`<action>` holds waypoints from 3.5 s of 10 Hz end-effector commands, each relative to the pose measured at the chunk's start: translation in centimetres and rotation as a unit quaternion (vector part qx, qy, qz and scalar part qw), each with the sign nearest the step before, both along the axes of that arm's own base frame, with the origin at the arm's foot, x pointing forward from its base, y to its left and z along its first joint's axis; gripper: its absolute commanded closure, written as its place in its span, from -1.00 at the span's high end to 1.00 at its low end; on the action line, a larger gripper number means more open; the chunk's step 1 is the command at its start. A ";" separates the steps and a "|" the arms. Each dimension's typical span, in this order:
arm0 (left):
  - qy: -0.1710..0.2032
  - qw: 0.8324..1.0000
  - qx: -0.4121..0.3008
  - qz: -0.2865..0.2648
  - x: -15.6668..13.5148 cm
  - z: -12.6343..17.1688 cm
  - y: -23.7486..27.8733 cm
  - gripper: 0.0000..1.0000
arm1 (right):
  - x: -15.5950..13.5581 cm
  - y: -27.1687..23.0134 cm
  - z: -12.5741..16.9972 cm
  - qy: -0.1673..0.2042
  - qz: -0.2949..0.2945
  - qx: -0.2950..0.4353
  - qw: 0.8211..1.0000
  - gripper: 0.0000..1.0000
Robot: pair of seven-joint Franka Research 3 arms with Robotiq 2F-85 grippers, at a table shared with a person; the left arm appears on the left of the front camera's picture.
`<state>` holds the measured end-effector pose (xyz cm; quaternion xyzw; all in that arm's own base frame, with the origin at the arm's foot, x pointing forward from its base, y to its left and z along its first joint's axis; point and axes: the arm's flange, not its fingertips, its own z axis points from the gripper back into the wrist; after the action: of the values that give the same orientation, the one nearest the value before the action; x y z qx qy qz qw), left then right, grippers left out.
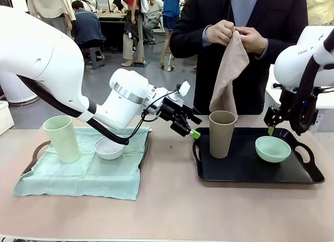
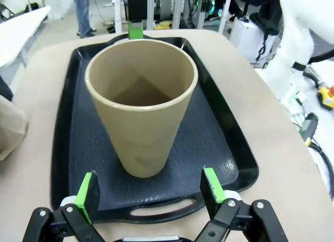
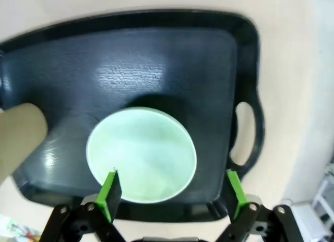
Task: Set up a tray with a mat and arrange the tableware.
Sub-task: Pick up the Picnic Bowl and Reusable plastic cup from the Handle tray in front of the human's position and hold them in the air.
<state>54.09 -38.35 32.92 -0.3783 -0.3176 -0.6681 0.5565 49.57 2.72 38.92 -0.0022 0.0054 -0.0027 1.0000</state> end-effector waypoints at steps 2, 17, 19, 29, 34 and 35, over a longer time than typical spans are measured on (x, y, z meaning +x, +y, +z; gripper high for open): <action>-0.016 1.000 -0.024 -0.003 0.1 -2.6 -1.6 1.00 | -0.8 -0.3 -2.7 -0.025 0.004 0.010 1.000 1.00; -0.024 0.998 -0.045 -0.021 2.1 -5.0 -7.1 1.00 | -0.1 -1.8 -6.8 -0.036 0.005 0.036 0.999 1.00; -0.034 0.998 -0.050 -0.030 2.3 -5.4 -8.2 1.00 | 0.0 -2.0 -7.0 -0.038 0.004 0.038 0.999 1.00; -0.015 0.997 -0.061 -0.054 2.3 -6.3 -9.8 -1.00 | 0.2 -2.1 -7.2 -0.041 0.022 0.045 0.998 0.14; -0.012 0.997 -0.057 -0.053 2.3 -6.1 -9.8 -0.51 | 0.4 -2.0 -6.7 -0.043 0.023 0.039 0.998 -1.00; -0.011 0.997 -0.056 -0.052 2.3 -6.0 -9.8 -1.00 | 0.5 -2.0 -6.6 -0.044 0.023 0.039 0.998 -1.00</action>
<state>56.09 -48.17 26.12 -0.4110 -0.3468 -0.6815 0.4964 50.14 1.09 33.21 0.0325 -0.0392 0.0121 0.9986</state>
